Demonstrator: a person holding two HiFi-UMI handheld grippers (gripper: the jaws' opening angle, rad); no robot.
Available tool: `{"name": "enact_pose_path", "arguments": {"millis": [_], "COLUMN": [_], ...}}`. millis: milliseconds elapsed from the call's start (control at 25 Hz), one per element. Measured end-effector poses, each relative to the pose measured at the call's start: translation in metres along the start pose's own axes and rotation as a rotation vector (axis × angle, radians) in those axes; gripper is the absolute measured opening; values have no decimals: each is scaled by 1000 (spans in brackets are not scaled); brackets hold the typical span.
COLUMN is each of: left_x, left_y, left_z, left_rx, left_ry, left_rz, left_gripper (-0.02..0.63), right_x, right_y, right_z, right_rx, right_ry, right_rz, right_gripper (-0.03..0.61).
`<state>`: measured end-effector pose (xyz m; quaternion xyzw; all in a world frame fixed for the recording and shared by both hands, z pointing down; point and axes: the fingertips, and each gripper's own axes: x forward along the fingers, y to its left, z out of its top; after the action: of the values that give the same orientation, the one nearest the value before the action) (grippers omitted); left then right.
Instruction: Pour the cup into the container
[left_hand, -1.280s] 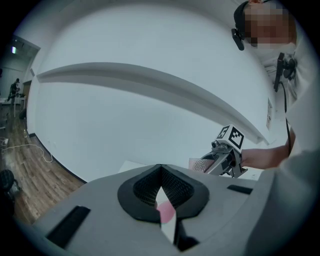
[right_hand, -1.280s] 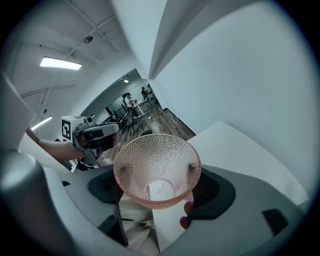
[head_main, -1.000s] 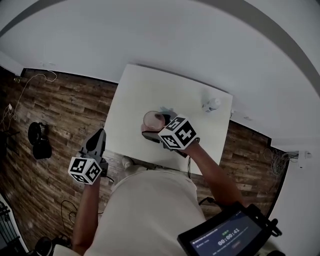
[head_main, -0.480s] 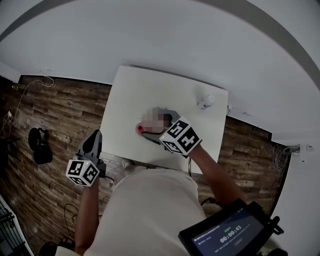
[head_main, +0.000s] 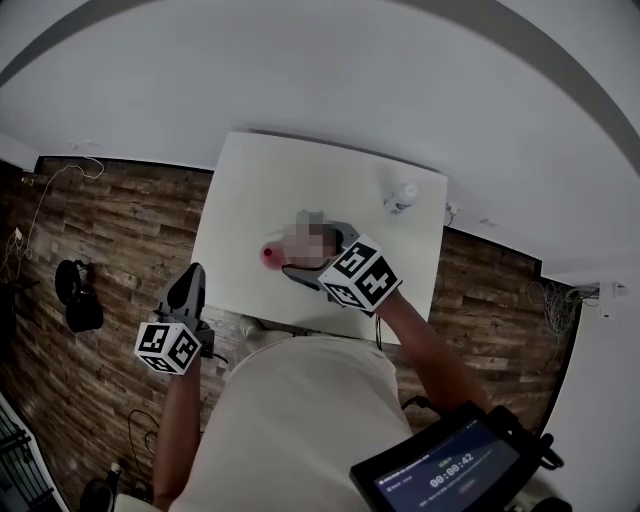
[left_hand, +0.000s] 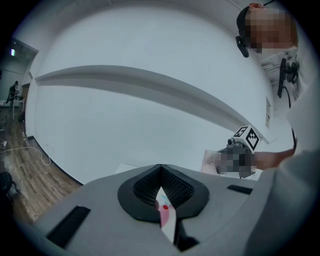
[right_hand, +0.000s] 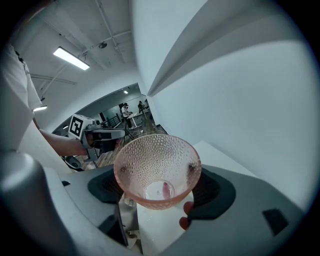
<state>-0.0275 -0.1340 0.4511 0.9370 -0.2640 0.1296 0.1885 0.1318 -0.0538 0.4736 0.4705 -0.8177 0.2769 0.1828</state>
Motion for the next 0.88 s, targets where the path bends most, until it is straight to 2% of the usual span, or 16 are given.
{"name": "enact_pose_path", "arguments": {"millis": [400, 880], "left_x": [-3, 4], "left_y": [-16, -22], "left_z": [-17, -11], "left_rx": [-12, 17], "left_ry": [23, 18], "left_rz": [-3, -15], "left_gripper": [10, 9], "right_x": [-25, -43], "right_y": [-1, -1], "right_z": [-16, -23], "right_rx": [-6, -13], "right_ry": [-3, -31], "right_rz": [-32, -76], "right_gripper": [380, 380]}}
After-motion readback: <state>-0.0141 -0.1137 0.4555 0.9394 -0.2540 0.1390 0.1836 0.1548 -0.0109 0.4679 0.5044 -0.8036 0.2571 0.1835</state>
